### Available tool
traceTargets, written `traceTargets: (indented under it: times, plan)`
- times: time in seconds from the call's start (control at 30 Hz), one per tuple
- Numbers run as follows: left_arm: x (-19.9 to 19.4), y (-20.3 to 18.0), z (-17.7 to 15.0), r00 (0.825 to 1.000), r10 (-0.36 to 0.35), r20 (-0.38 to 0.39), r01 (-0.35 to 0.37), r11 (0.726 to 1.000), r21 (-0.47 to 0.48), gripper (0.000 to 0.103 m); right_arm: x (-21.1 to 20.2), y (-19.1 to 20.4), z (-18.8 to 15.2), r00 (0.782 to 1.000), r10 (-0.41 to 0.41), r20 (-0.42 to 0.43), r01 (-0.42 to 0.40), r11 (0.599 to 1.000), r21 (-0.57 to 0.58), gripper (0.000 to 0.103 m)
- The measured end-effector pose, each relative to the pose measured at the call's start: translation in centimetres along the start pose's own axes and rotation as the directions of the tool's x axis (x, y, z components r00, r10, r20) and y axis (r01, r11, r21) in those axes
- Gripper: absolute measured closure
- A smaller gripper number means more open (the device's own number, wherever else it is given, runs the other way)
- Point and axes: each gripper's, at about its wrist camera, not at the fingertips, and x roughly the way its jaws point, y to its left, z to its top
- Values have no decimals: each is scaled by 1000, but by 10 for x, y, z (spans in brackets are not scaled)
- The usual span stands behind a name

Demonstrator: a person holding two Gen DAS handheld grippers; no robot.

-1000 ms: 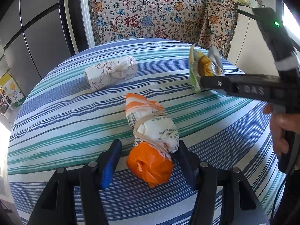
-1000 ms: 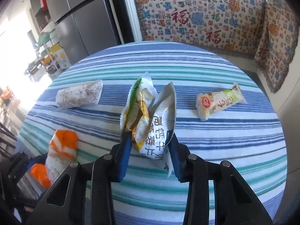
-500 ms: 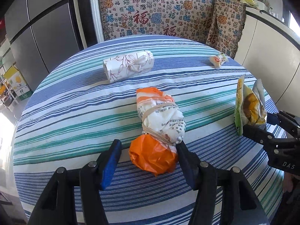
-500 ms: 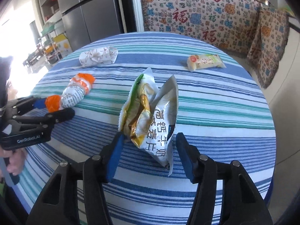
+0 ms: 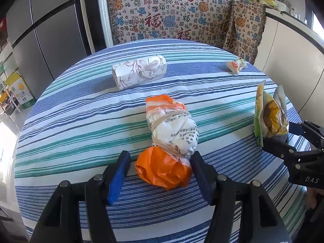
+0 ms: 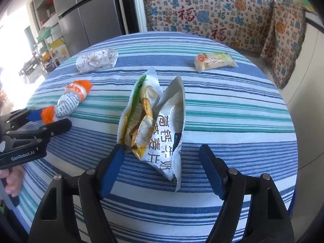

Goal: Collect trash

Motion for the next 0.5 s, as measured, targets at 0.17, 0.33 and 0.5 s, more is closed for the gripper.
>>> traceTargets:
  times: [0.17, 0.33, 0.5]
  plan:
    - [0, -2, -1, 1000, 3, 8, -3, 1000, -1, 38, -2, -4, -1, 1000, 18, -7, -18, 1000, 18, 25]
    - [0, -6, -2, 1000, 3, 6, -3, 1000, 4, 33, 0, -2, -3, 1000, 3, -1, -3, 1000, 3, 20]
    - [1, -6, -2, 1000, 2, 4, -2, 1000, 7, 30, 2, 1, -3, 1000, -4, -9, 4, 1000, -14, 15]
